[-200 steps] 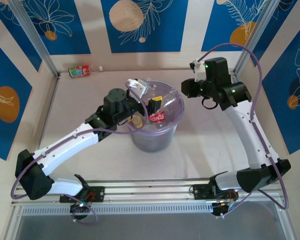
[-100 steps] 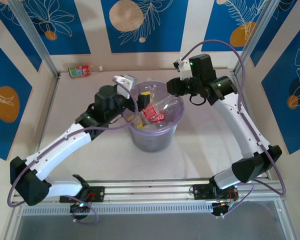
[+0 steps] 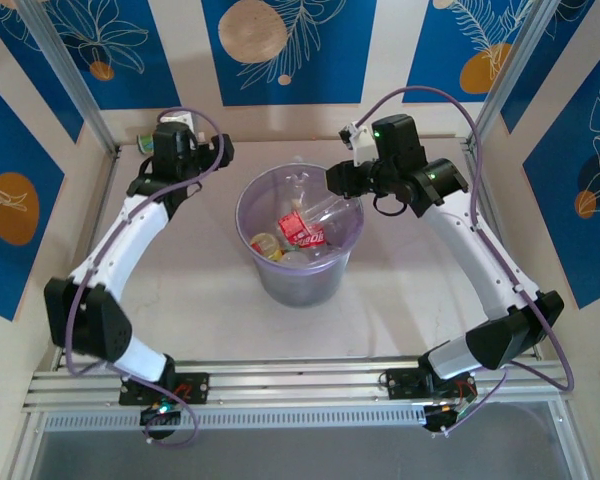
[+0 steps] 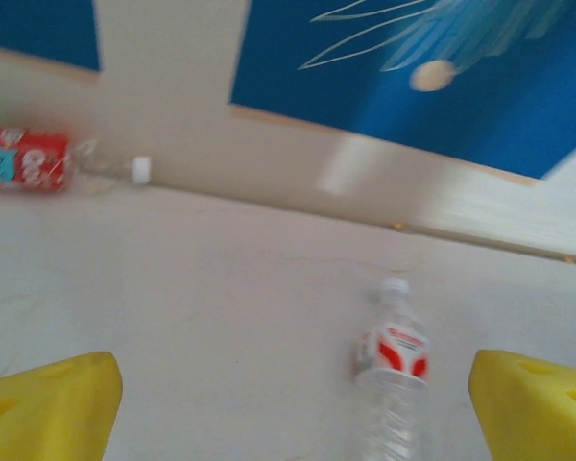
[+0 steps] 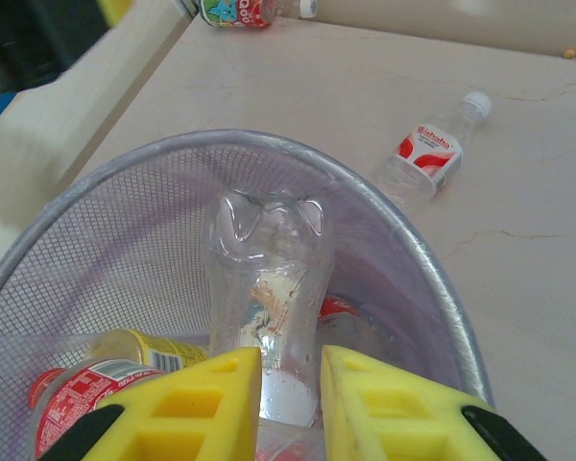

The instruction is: Put the plastic bottles in the bin

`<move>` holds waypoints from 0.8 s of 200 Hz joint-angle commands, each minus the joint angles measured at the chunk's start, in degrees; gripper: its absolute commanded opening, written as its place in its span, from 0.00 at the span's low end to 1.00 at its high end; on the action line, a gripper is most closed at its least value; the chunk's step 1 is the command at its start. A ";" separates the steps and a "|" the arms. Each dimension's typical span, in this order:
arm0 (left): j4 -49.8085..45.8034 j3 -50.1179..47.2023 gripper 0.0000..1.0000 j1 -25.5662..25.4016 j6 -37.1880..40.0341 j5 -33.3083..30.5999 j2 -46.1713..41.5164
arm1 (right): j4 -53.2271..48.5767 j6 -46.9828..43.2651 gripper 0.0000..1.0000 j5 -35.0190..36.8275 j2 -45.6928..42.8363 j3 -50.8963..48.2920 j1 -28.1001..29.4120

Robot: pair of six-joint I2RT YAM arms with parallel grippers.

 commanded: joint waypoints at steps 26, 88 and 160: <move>-0.88 12.87 0.97 5.57 -4.70 -5.44 16.93 | -3.11 -0.40 0.34 0.15 -3.27 -0.08 -1.20; 4.13 29.63 1.00 12.90 -3.17 -6.88 37.98 | -6.61 0.44 0.43 1.32 -8.94 -2.33 -9.49; 23.19 36.88 1.00 21.37 -12.24 -3.16 52.18 | -7.79 3.16 0.43 3.80 -7.40 -4.97 -10.42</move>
